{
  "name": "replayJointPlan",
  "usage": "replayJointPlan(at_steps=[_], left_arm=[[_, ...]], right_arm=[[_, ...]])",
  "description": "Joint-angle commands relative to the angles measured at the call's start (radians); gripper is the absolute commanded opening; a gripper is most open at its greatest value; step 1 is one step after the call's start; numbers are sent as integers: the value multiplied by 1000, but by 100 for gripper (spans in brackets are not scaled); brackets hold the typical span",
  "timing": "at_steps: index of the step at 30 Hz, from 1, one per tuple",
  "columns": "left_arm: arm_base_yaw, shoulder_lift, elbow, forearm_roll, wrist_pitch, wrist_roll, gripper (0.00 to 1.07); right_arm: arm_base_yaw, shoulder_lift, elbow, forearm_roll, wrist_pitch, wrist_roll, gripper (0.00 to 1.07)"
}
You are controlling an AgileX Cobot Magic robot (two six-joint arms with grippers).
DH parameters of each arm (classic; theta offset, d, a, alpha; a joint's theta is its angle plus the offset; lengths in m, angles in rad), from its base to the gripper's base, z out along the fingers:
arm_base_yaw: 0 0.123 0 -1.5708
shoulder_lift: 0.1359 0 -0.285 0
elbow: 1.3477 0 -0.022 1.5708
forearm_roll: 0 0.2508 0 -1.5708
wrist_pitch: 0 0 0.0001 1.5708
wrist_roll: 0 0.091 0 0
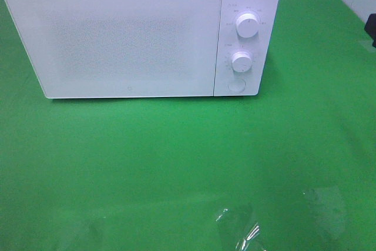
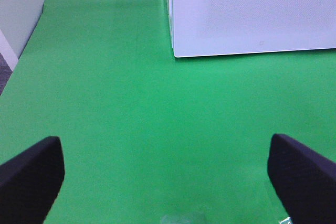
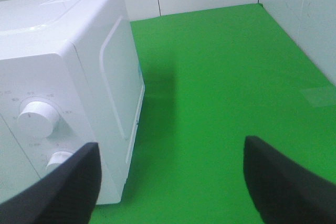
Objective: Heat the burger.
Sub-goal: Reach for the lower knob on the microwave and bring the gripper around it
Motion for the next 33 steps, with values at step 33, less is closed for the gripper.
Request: replayJointPlan(at_steps=[33], left_arm=[[1,-22,2,-5,-1,-9,98]], right_arm=[[697,609,-3,835,-829,-505,73]])
